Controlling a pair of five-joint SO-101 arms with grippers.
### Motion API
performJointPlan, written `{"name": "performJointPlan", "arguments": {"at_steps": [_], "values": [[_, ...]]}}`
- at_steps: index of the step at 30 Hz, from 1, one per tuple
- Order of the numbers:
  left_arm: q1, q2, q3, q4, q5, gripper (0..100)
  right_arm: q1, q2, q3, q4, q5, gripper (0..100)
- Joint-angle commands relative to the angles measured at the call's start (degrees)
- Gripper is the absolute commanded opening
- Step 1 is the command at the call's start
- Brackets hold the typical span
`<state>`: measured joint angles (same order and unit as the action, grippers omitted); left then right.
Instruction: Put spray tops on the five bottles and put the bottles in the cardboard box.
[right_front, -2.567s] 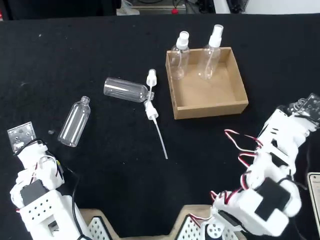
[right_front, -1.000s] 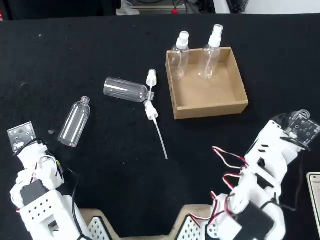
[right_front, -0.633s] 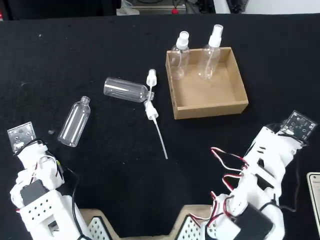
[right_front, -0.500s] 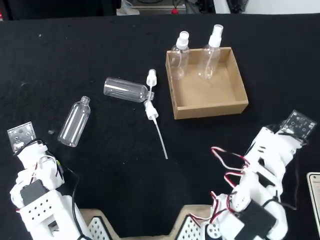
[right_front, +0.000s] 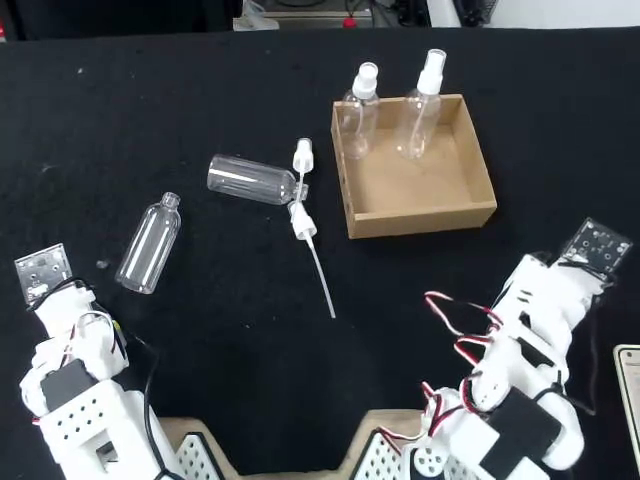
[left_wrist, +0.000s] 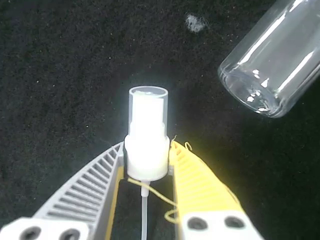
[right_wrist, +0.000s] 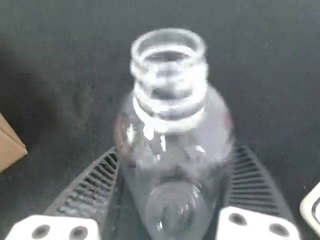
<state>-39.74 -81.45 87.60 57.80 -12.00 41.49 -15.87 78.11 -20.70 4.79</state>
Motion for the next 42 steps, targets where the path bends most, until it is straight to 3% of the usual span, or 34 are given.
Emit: {"name": "performJointPlan", "arguments": {"at_steps": [1, 11, 21, 24, 29, 42], "values": [[0.31, -0.62, -0.66, -0.62, 0.26, 8, 0.70, 0.22, -1.63, 0.44, 0.79, 36.1], [0.31, -0.62, -0.66, -0.70, 0.26, 8, 0.70, -1.27, -1.45, 0.53, 0.79, 35.8], [0.31, -0.62, -0.66, -0.79, 0.26, 8, 0.26, -20.70, 7.25, 0.88, 0.79, 35.7], [0.31, -0.62, -0.66, -0.79, 0.26, 8, 0.26, -23.52, 7.08, 5.19, 0.79, 35.7], [0.31, -0.62, -0.66, -0.70, 0.26, 8, 0.53, -23.78, 4.00, 12.66, 0.79, 35.7], [0.31, -0.62, -0.66, -0.62, 0.26, 8, 0.62, -23.78, 2.95, 12.75, 0.79, 35.7]]}}
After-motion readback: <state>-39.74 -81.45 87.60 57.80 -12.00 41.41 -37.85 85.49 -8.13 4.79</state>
